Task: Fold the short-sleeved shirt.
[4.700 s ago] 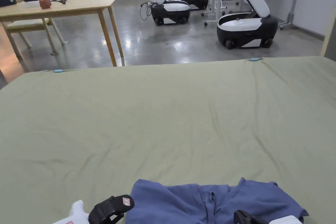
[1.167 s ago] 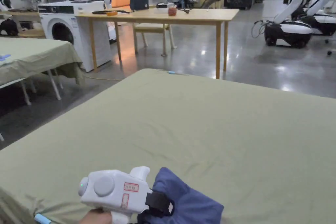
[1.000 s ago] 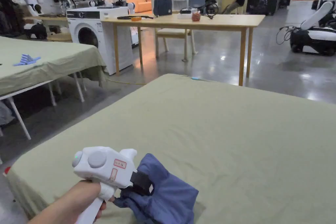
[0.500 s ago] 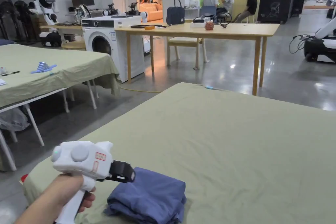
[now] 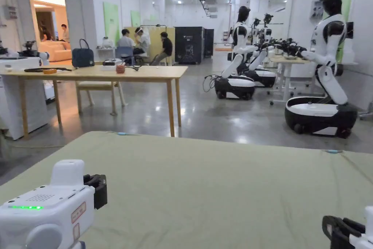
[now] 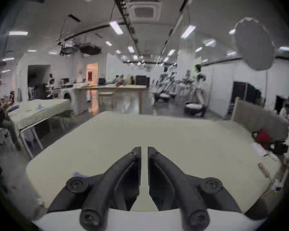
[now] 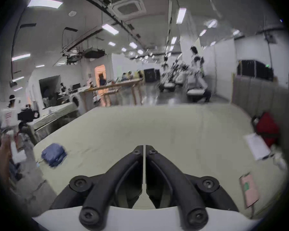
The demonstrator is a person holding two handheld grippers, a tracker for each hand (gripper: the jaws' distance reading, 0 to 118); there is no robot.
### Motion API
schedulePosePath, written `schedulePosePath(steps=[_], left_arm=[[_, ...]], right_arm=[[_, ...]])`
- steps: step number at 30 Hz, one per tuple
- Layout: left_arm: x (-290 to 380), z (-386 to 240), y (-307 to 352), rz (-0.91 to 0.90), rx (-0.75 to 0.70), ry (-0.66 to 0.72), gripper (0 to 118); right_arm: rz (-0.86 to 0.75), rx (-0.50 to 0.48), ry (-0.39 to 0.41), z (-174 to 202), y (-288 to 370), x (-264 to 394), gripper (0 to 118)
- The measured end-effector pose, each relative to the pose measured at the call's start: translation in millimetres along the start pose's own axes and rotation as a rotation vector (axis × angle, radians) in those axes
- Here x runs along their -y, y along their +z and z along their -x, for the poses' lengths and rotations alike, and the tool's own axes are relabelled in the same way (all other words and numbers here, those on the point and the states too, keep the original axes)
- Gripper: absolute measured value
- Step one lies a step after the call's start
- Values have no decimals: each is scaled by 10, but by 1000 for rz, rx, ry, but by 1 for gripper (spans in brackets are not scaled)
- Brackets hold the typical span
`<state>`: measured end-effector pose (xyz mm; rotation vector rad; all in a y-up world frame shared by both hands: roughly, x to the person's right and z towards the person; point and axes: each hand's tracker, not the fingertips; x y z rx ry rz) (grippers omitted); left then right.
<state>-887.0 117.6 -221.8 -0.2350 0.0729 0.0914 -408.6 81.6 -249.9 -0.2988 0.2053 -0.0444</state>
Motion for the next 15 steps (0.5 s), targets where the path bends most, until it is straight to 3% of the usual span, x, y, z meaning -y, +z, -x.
schedulePosePath(steps=[6,9,15], left_arm=[[-225,-1181,-37,-105,83,-17,8],[-326,-1540,27,-152,89,-70,8],[-373,-1710,75,-136,110,-43,8]], right_arm=[[-124,169,51,-192,87,-555,4],[-125,163,35,-257,81,-620,4],[-105,170,102,-173,86,-551,4]])
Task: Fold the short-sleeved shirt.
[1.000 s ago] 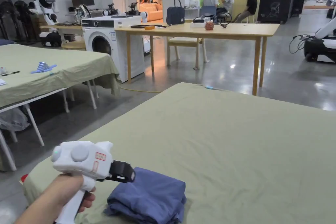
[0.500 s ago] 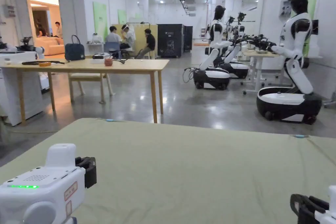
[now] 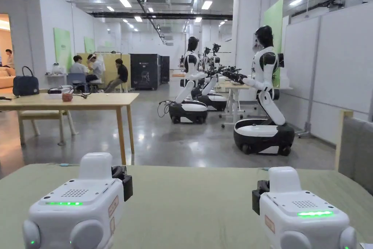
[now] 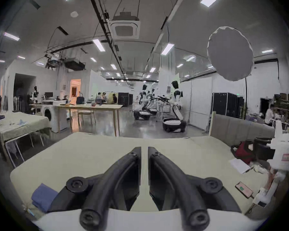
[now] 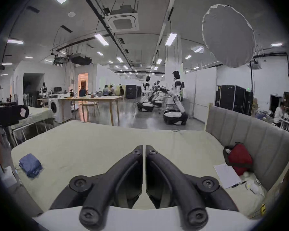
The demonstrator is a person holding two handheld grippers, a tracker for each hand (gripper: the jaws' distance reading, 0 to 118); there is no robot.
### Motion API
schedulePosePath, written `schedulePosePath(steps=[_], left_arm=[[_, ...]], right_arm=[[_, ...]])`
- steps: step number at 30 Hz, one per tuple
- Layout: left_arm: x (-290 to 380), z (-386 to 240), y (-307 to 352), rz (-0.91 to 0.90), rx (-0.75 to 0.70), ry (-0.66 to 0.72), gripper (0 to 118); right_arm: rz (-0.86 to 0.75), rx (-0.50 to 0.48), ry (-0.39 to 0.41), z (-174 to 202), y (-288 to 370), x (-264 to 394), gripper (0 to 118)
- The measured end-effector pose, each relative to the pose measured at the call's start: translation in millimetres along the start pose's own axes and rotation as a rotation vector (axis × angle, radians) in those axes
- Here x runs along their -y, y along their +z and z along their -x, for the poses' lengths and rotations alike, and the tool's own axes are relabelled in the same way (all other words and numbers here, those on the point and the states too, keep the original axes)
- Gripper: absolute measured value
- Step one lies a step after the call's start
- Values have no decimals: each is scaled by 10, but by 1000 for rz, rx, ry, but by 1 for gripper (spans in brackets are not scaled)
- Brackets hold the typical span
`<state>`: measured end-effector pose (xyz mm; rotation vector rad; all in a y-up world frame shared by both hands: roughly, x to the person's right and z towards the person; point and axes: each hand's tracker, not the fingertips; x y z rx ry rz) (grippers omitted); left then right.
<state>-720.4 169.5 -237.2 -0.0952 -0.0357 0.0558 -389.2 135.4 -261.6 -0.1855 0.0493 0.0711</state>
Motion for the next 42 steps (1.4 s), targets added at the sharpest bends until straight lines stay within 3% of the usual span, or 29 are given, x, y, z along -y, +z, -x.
schedulePosePath(steps=[3,6,8,9,10,13,15,16,17,18,22,24,26,31,42], left_arm=[[3,0,24,10,-13,-22,8],[21,15,41,8,-4,-24,34],[30,5,17,14,3,-29,59],[35,-5,12,18,1,-34,65],[46,-13,10,28,3,-29,68],[48,-34,17,12,12,-30,71],[47,-46,21,11,18,-26,88],[46,-49,19,13,24,-25,103],[44,-54,20,15,28,-27,113],[44,-60,26,11,28,-30,118],[23,-91,53,-2,30,-44,118],[32,-80,71,-6,32,-42,118],[23,-81,86,-12,32,-40,118],[22,-82,122,-15,23,-43,118],[48,-75,135,-10,19,-32,118]], right_arm=[[9,-12,-7,-6,-25,39,4],[2,-34,-49,-17,-21,30,14],[6,-38,-52,-1,-13,7,31],[7,-43,-51,6,-15,-8,41],[3,-46,-48,16,-5,-19,56],[-15,-53,-53,29,30,-53,64],[-24,-58,-61,23,47,-73,93],[-29,-65,-71,17,59,-78,109],[-38,-74,-78,19,77,-82,116],[-49,-83,-79,27,92,-85,118],[-33,-111,-122,71,121,-151,118],[11,-76,-166,96,108,-202,118],[31,-42,-167,131,111,-240,118],[37,-78,-198,147,155,-279,118],[38,-51,-169,203,182,-284,118]])
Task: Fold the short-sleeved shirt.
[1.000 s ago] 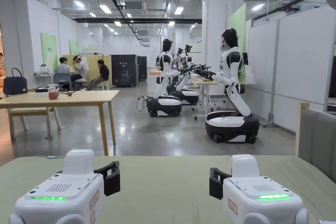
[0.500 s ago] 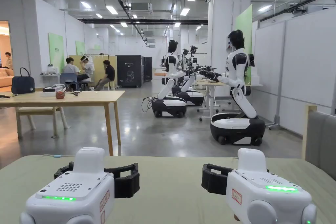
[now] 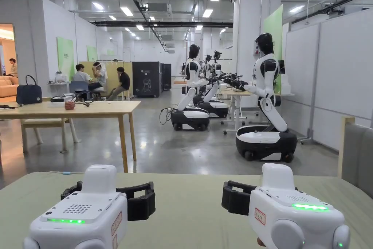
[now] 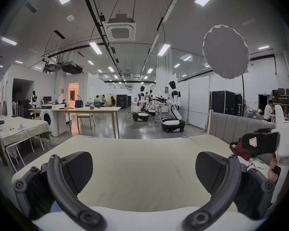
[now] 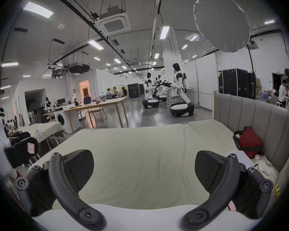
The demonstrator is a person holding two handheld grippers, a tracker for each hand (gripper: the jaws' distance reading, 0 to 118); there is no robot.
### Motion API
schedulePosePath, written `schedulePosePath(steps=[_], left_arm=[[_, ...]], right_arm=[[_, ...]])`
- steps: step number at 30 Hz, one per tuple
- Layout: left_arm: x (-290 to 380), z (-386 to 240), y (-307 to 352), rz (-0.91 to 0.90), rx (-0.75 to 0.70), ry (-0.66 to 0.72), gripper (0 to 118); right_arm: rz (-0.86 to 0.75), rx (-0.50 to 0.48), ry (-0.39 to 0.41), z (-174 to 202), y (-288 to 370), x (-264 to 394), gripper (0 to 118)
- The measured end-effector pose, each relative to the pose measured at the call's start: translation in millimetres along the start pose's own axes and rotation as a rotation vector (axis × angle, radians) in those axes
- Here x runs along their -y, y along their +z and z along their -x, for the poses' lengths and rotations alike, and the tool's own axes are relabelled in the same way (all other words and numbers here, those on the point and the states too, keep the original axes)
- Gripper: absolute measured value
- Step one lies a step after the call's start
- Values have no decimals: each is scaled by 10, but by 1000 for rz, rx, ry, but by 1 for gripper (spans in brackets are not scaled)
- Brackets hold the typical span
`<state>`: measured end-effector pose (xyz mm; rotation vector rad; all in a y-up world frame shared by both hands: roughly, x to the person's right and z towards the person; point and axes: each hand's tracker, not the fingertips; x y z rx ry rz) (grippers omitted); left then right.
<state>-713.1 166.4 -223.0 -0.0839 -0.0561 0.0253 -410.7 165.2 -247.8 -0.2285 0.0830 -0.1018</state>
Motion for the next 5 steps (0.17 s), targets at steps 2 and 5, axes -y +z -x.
schedulePosePath(steps=[2,5], left_arm=[[-2,2,15,-3,0,2,118],[-13,3,23,-6,-3,5,118]], right_arm=[[12,-12,-10,-9,-5,-5,118],[-36,-2,-12,1,59,18,117]])
